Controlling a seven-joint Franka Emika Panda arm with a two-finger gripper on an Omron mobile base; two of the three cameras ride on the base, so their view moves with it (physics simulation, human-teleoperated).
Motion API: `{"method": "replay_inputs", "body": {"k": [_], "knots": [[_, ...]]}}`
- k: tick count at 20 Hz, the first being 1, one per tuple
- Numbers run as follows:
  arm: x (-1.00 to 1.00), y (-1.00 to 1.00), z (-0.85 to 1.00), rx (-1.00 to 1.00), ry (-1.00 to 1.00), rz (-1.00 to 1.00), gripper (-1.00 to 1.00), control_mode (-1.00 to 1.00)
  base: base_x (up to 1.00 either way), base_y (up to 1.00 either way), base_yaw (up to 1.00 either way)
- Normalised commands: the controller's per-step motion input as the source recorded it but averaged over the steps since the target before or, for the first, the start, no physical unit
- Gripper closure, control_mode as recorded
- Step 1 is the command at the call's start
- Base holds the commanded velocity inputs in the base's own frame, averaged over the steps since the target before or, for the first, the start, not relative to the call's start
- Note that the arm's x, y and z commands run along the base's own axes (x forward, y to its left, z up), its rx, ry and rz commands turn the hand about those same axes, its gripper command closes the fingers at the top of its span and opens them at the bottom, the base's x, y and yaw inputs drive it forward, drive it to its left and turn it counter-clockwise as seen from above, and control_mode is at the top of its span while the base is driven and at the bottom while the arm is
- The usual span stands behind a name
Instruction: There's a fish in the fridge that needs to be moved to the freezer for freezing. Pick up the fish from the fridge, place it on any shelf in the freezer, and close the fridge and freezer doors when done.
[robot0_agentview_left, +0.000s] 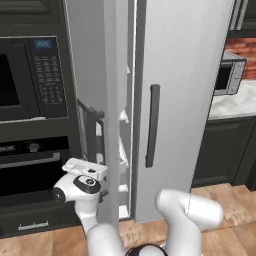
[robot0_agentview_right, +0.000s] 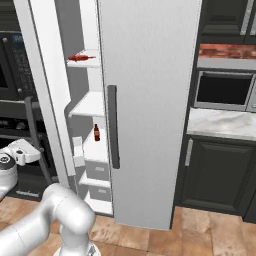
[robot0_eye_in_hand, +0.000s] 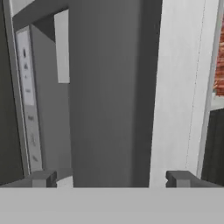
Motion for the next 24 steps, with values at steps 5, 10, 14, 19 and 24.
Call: {"method": "replay_inputs", "body": {"k": [5, 10, 14, 19, 24], "knots": [[0.65, -1.0, 0.0, 0.03, 0.0, -0.24, -1.0, -1.0, 0.0, 0.0, 0.0], [0.59, -1.0, 0.0, 0.03, -0.02, -0.21, -1.0, -1.0, 0.0, 0.0, 0.0], [0.77, -0.68, 0.0, 0.0, 0.0, -0.21, -1.0, -1.0, 0.0, 0.0, 0.0], [0.93, -0.5, 0.01, 0.0, 0.0, -0.17, -1.0, -1.0, 0.0, 0.0, 0.0], [0.84, -0.32, 0.25, 0.02, 0.0, -0.11, -1.0, -1.0, 0.0, 0.0, 0.0]]}}
